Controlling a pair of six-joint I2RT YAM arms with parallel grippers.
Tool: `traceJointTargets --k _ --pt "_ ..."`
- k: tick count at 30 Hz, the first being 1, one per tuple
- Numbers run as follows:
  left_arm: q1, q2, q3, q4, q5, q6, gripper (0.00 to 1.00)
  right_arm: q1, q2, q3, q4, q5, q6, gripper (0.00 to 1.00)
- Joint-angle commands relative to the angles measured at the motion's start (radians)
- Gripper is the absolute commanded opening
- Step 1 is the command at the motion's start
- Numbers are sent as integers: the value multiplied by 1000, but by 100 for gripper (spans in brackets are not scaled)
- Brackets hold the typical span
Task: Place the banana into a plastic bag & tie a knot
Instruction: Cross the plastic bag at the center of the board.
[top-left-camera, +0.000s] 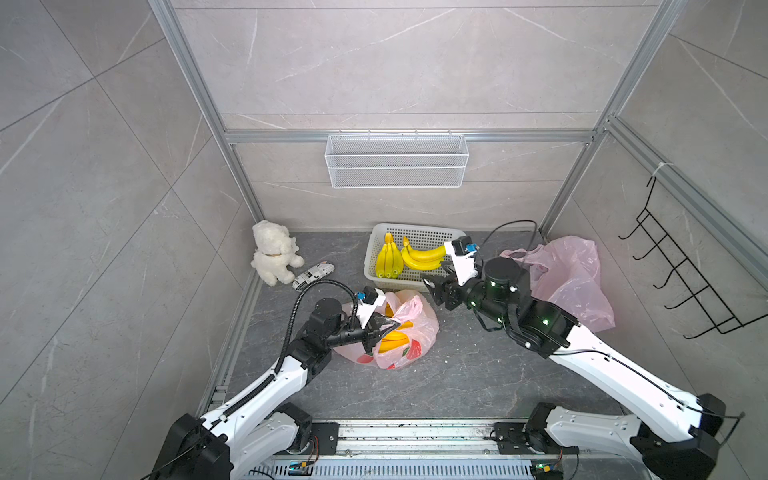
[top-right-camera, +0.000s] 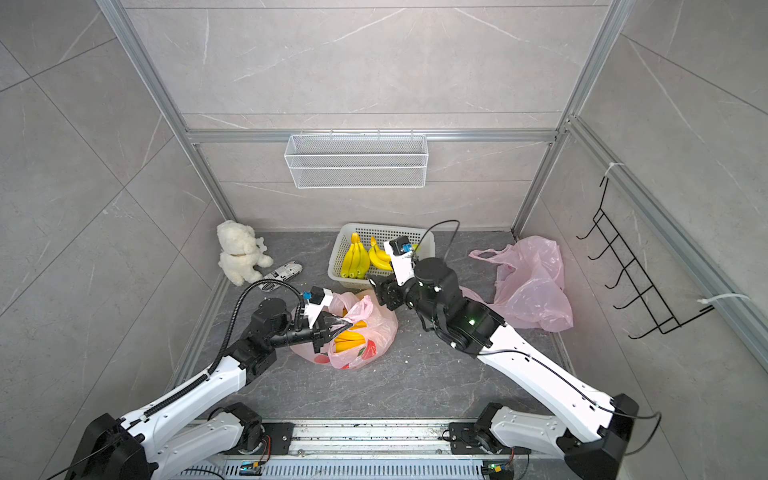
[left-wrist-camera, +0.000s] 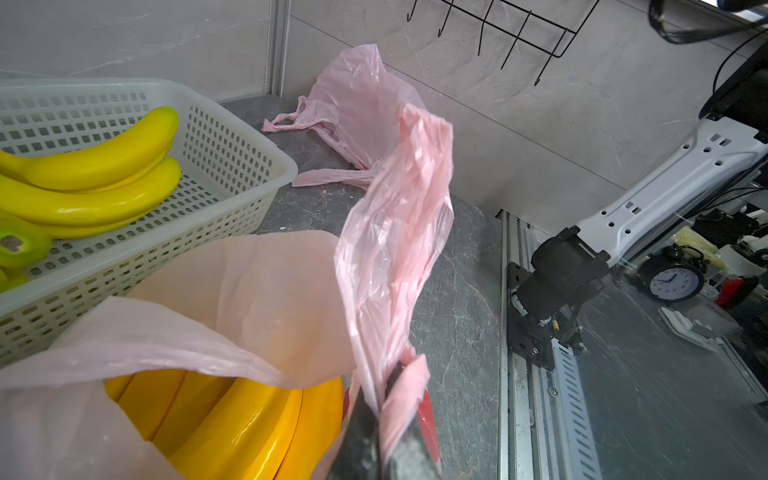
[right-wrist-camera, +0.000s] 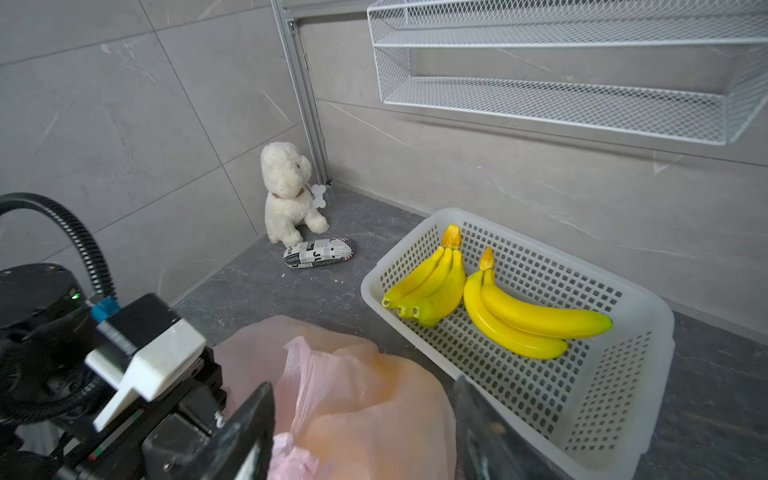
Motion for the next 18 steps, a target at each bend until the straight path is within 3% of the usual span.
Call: traceJointTargets --k 1,6,13,18 --pt "-9 -30 6 8 34 45 0 -1 89 32 -141 17 -43 73" --pt "-10 -42 3 9 31 52 0 -2 140 -7 -117 -14 -75 74" --pt "-11 -30 6 8 13 59 0 1 101 -83 -71 -242 -109 73" --pt "-11 -40 6 2 -23 67 0 8 99 -111 -115 -255 -126 67"
